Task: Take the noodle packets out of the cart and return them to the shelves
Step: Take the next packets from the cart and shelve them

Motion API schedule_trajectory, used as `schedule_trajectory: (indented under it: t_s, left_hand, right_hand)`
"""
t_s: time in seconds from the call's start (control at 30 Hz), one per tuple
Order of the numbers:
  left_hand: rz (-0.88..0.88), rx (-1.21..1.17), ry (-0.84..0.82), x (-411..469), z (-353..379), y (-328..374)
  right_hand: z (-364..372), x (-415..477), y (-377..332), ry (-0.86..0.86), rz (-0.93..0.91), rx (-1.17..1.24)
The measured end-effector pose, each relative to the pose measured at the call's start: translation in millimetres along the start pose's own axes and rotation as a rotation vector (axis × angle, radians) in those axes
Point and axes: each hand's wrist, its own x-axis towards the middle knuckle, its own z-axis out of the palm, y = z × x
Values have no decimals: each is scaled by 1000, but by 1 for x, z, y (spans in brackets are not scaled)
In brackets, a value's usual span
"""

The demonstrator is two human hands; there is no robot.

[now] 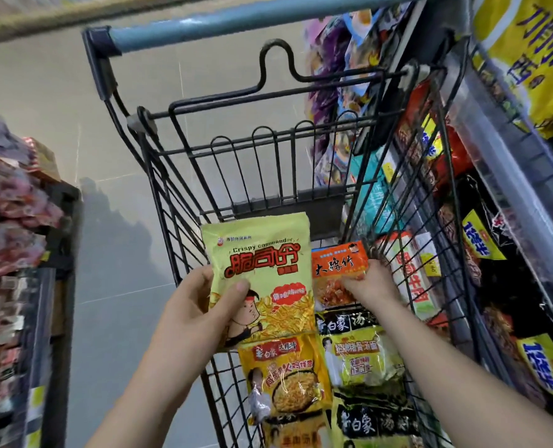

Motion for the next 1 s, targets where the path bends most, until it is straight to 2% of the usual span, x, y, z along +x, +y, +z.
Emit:
schedule_trajectory:
  t_s: [0.1, 0.3, 0.57, 0.83, 1.0]
  left_hand:
    - [-18, -28, -12, -4, -7, 0]
    - [-38, -49, 8, -6, -22, -9]
    - [-29, -59, 7, -3, -24, -16]
    - [-26, -106, 11, -2, -24, -21]
    - [-27, -109, 23, -3, -25, -21]
  right_hand:
    - [5, 2, -3, 46, 14, -71]
    - [-8, -38, -40, -37, 82, -126]
    - [2, -27, -45, -11, 164, -171]
    - [9, -27, -43, -68, 159, -225]
    - [5, -28, -47, -15, 164, -239]
